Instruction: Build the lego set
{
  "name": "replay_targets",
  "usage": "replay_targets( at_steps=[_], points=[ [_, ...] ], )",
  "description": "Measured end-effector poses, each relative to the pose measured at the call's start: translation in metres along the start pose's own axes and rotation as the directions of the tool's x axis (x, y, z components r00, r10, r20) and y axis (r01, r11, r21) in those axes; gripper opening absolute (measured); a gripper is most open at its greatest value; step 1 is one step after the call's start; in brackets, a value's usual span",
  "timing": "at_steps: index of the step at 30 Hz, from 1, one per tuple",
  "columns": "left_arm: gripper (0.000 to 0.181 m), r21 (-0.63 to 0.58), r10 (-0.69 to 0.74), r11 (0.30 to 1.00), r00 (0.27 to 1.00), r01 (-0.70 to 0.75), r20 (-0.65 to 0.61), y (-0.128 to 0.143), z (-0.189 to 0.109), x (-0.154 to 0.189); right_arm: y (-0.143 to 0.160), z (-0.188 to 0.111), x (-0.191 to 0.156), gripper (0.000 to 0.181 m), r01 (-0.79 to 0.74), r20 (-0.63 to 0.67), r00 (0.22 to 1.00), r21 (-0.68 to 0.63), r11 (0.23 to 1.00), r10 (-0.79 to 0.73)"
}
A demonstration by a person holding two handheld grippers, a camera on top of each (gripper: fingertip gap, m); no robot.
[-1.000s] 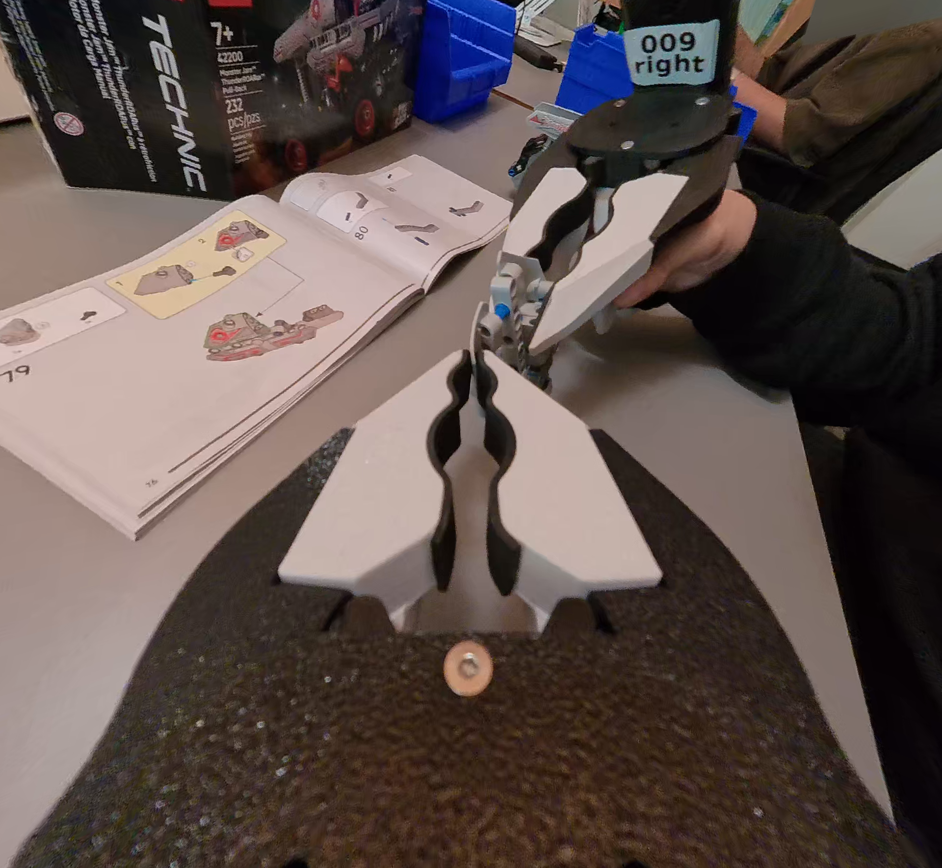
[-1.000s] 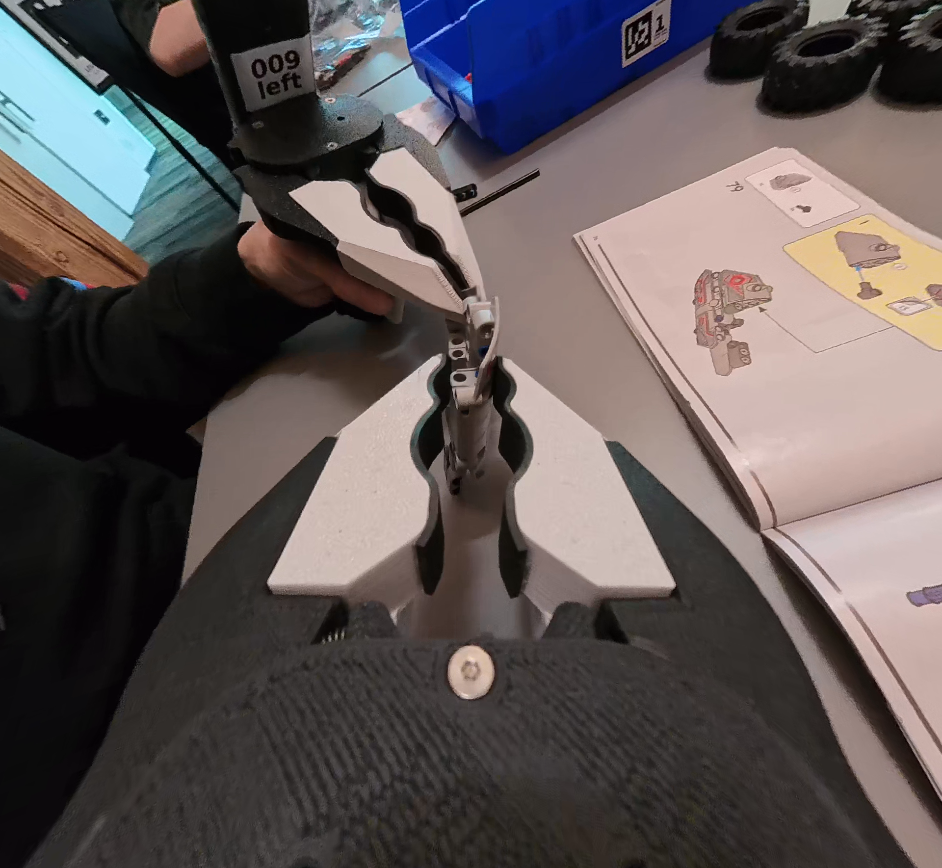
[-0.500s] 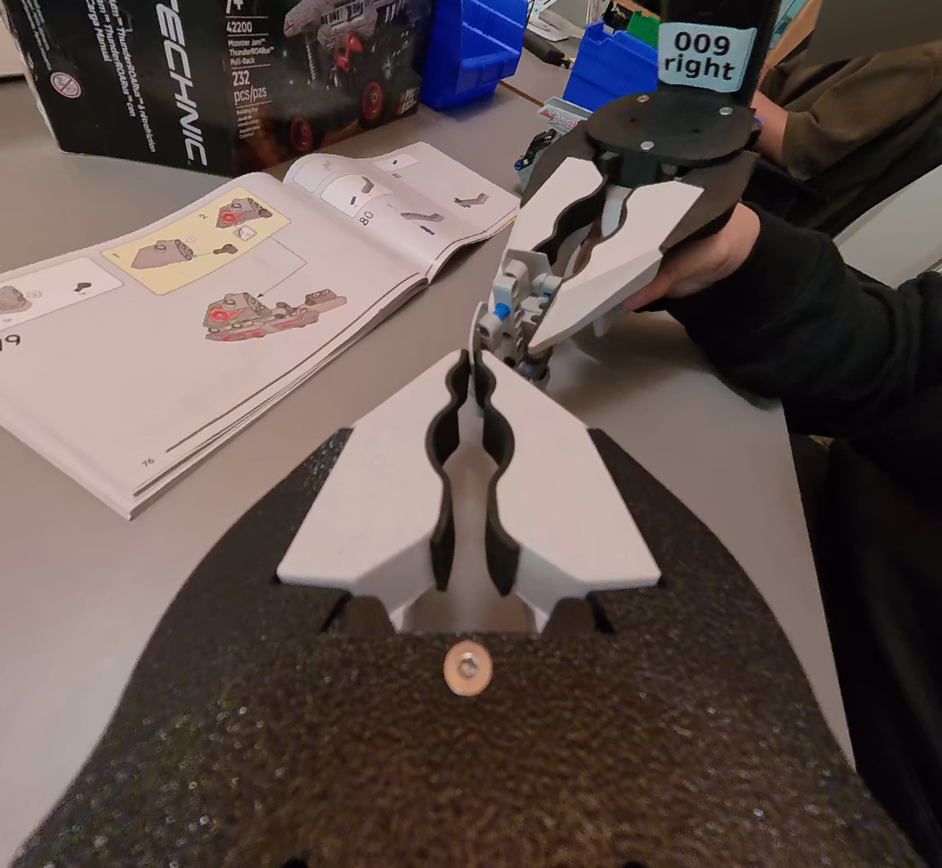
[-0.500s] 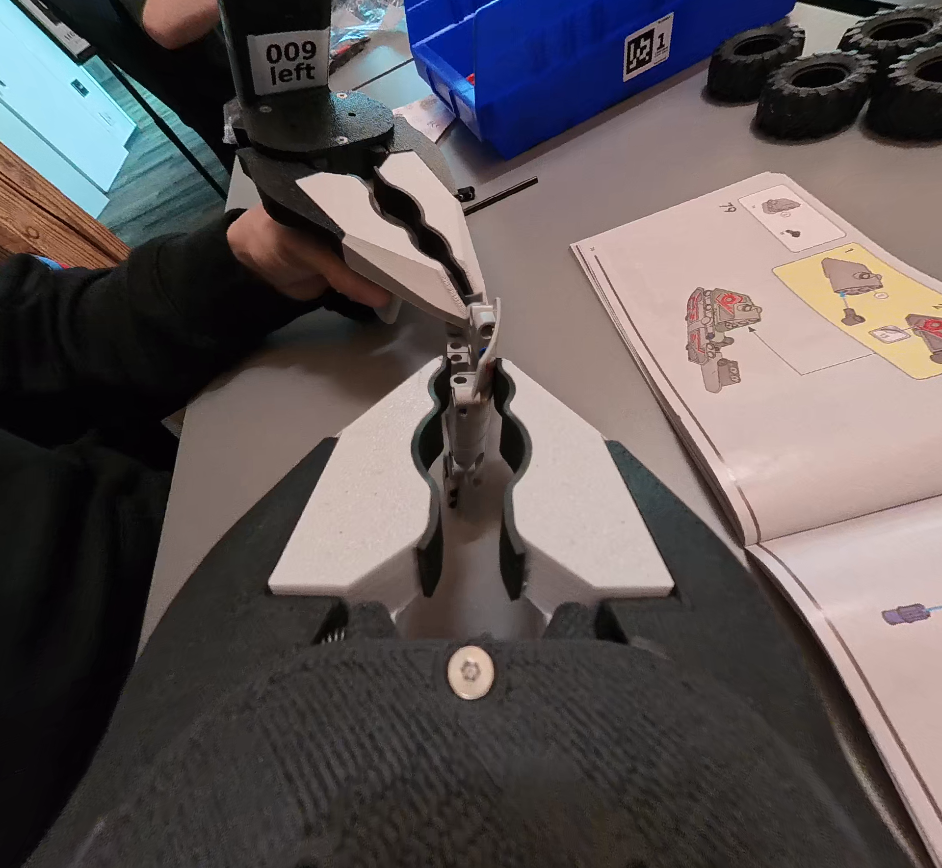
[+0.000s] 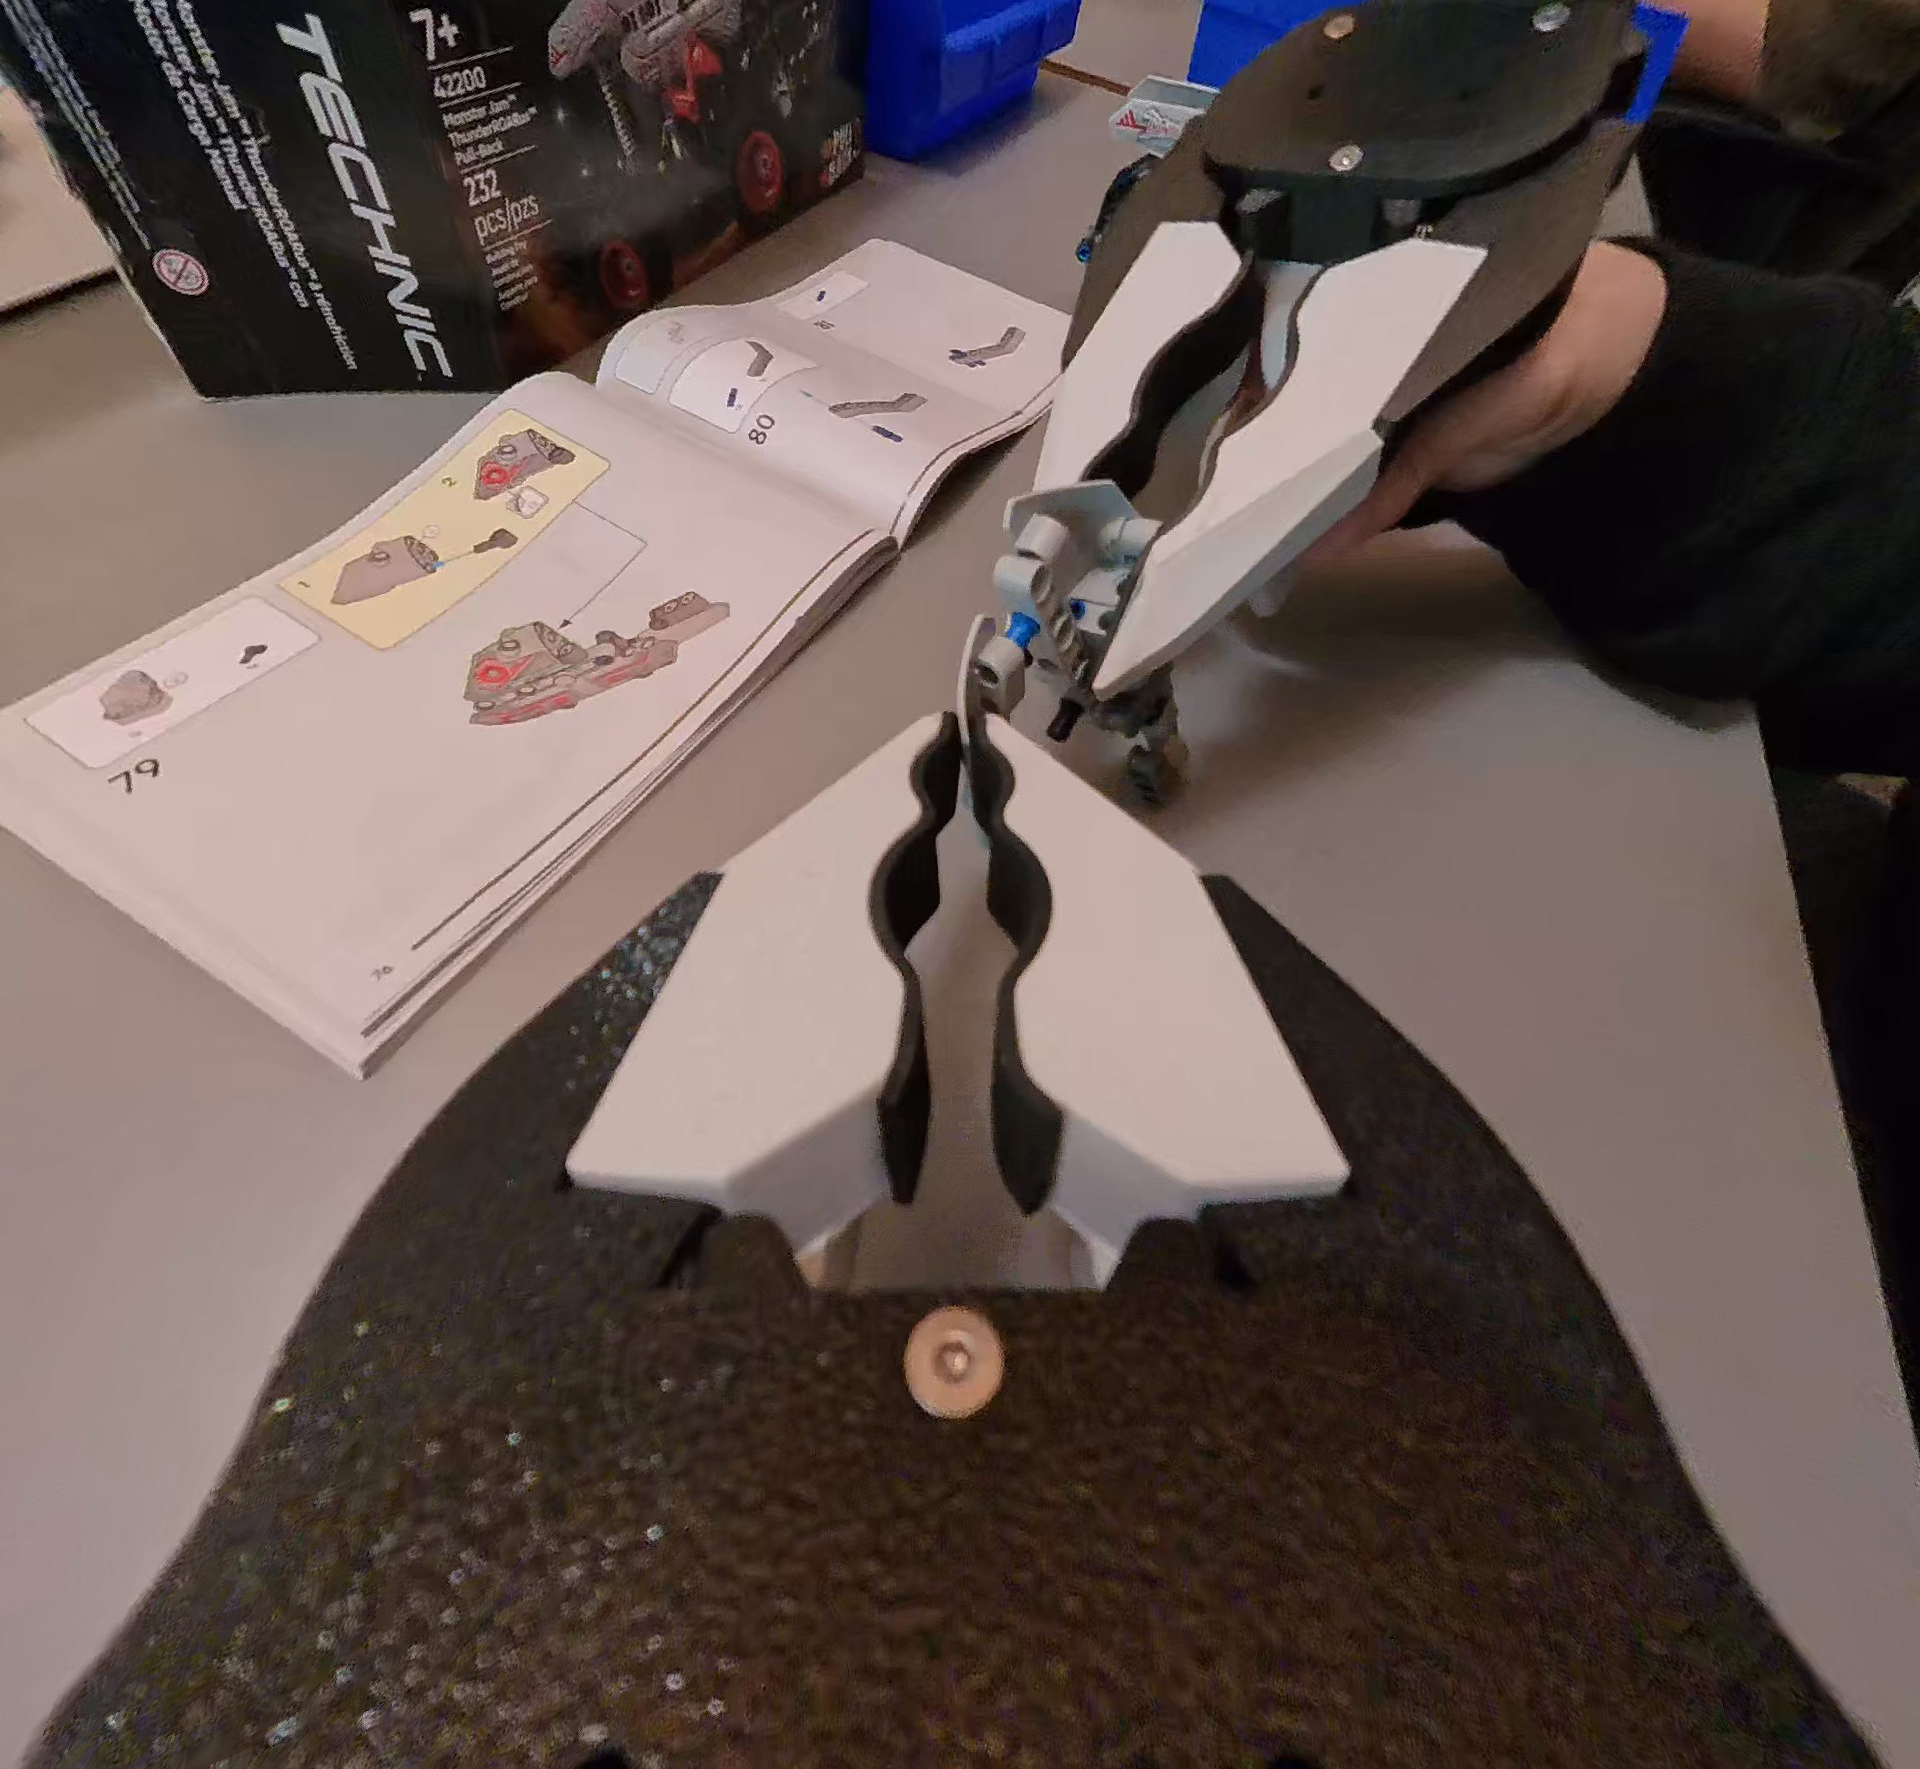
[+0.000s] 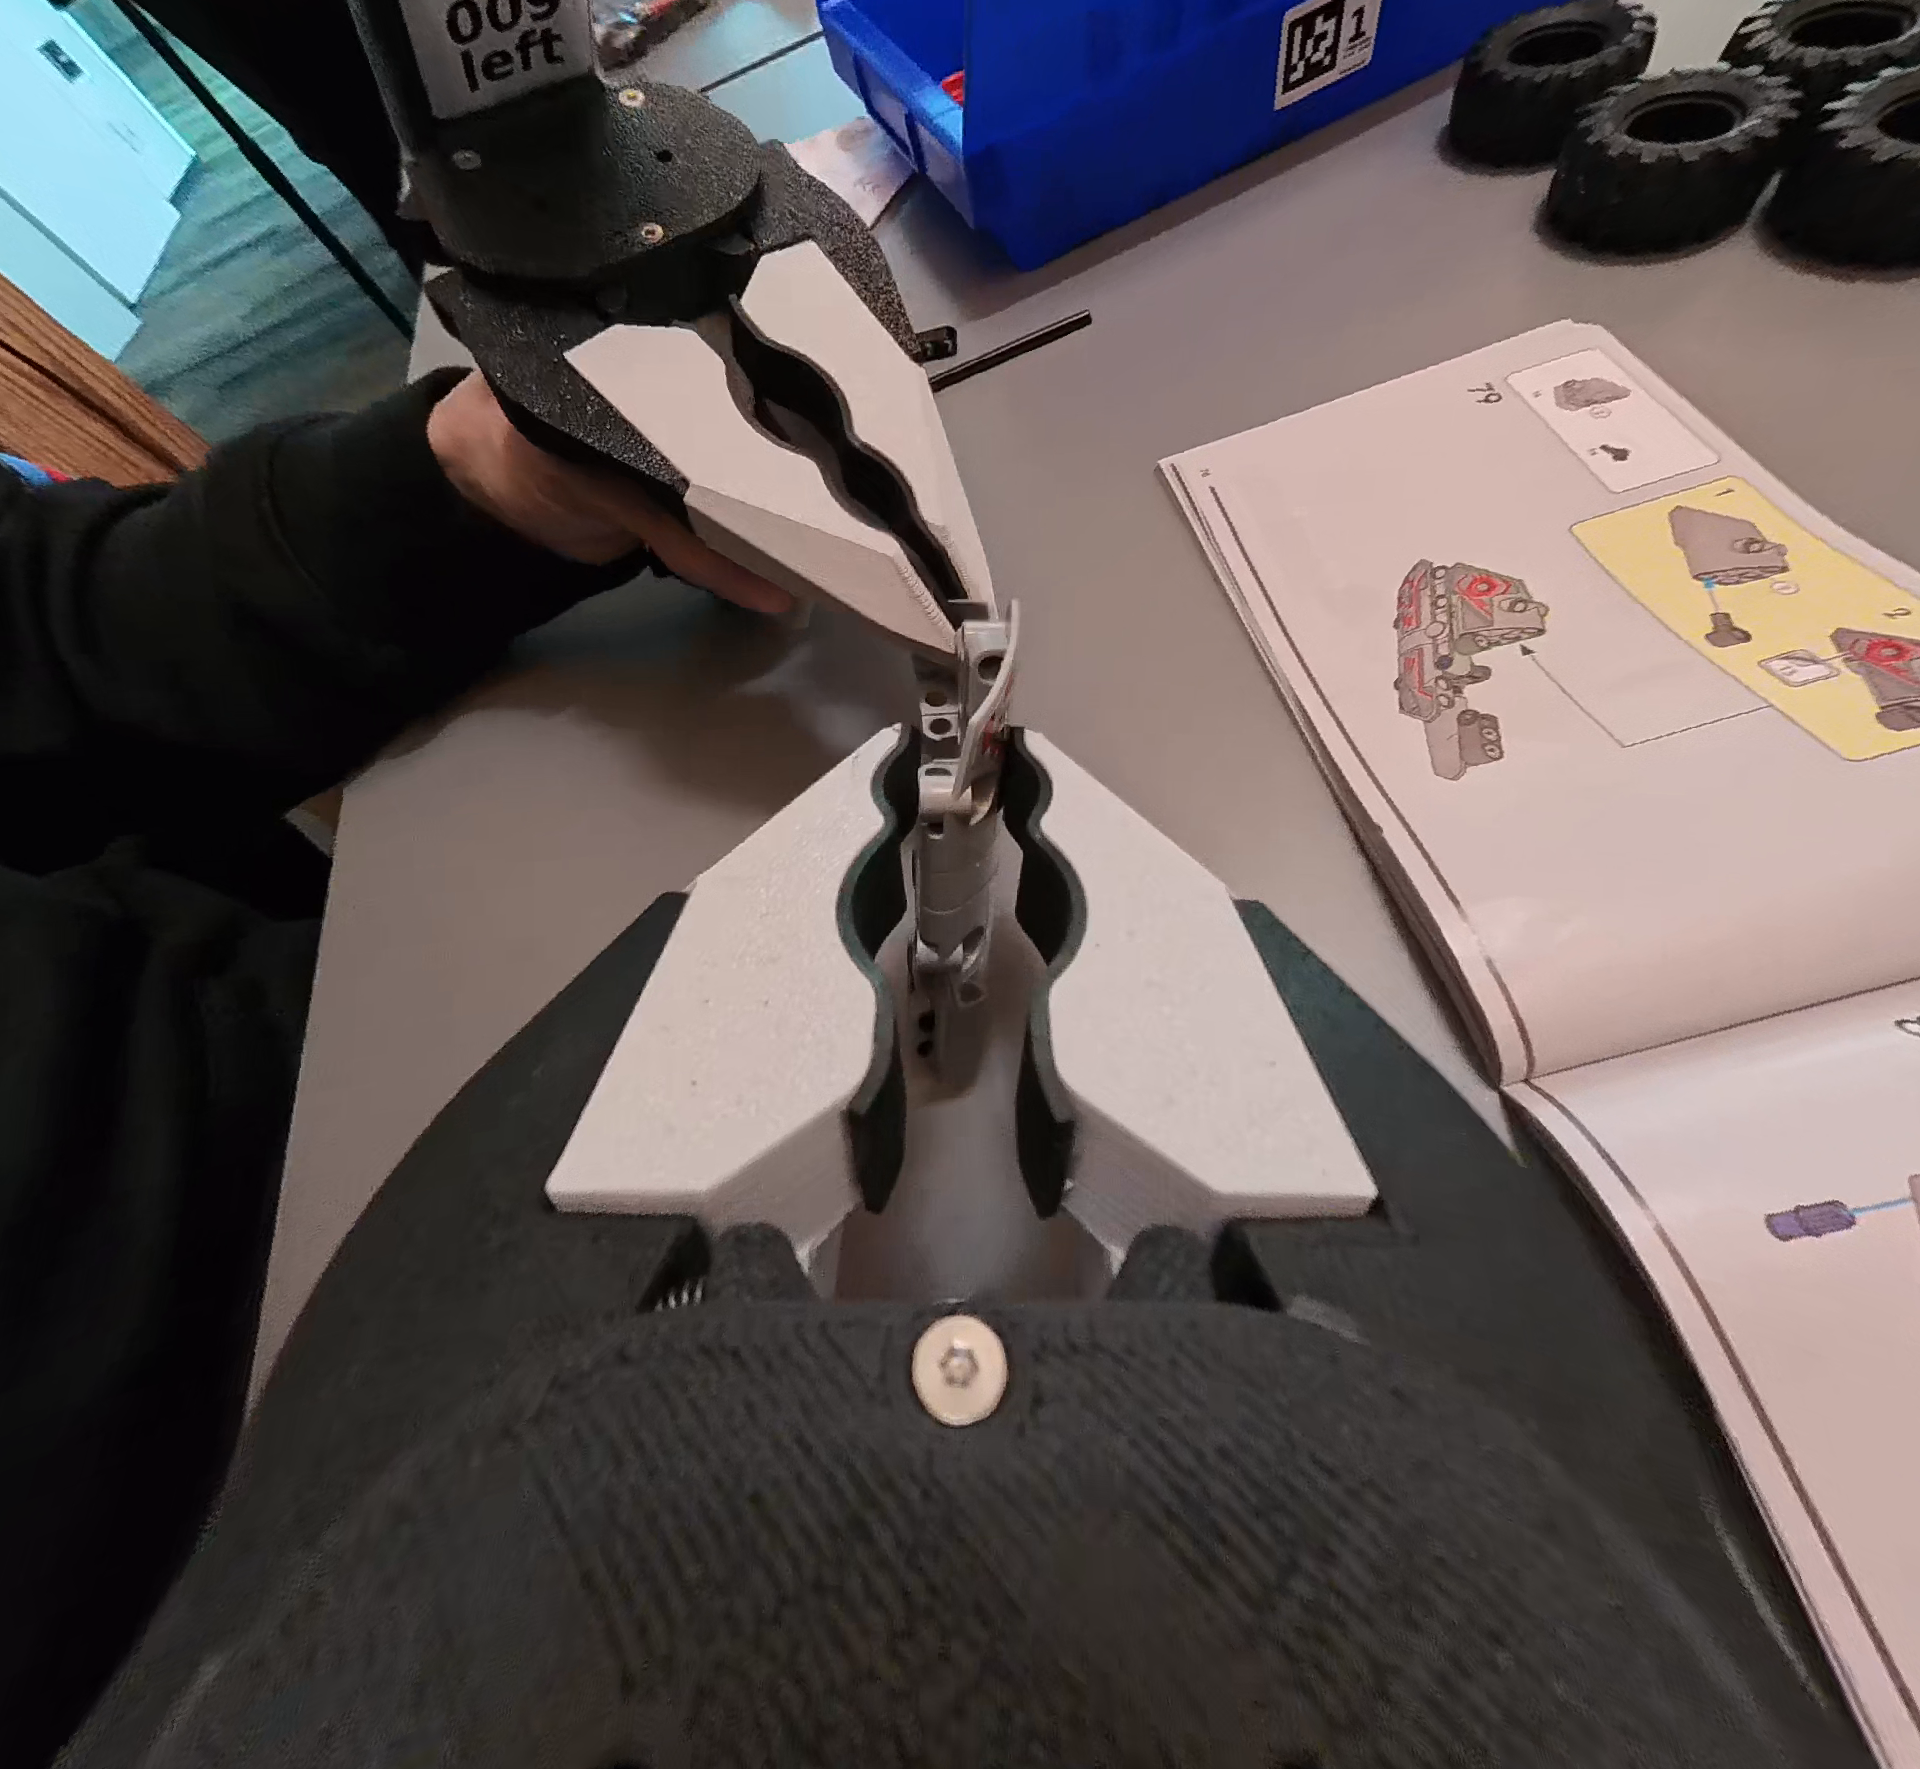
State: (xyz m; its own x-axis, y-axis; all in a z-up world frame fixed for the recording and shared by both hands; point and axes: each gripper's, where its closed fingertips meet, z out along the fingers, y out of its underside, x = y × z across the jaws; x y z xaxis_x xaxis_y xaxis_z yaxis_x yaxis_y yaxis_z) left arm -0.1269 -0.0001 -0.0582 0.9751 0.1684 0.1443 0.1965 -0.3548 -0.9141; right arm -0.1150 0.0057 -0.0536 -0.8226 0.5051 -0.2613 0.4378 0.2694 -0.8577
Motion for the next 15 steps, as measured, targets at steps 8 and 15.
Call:
replay_targets(
  at_steps=[8,15],
  points=[
    [0.0,-0.001,-0.147,0.989,0.988,0.147,-0.046,0.0015,0.0023,0.0016,0.0016,-0.0005,0.0006,0.015,-0.01,-0.006,1.0,-0.011,1.0,0.01],
    [0.0,-0.016,-0.018,1.0,0.996,0.019,0.083,-0.0006,0.0019,-0.006,0.0006,0.0015,0.0065,0.015,0.095,-0.133,0.986,-0.059,0.994,-0.103]
  ],
)
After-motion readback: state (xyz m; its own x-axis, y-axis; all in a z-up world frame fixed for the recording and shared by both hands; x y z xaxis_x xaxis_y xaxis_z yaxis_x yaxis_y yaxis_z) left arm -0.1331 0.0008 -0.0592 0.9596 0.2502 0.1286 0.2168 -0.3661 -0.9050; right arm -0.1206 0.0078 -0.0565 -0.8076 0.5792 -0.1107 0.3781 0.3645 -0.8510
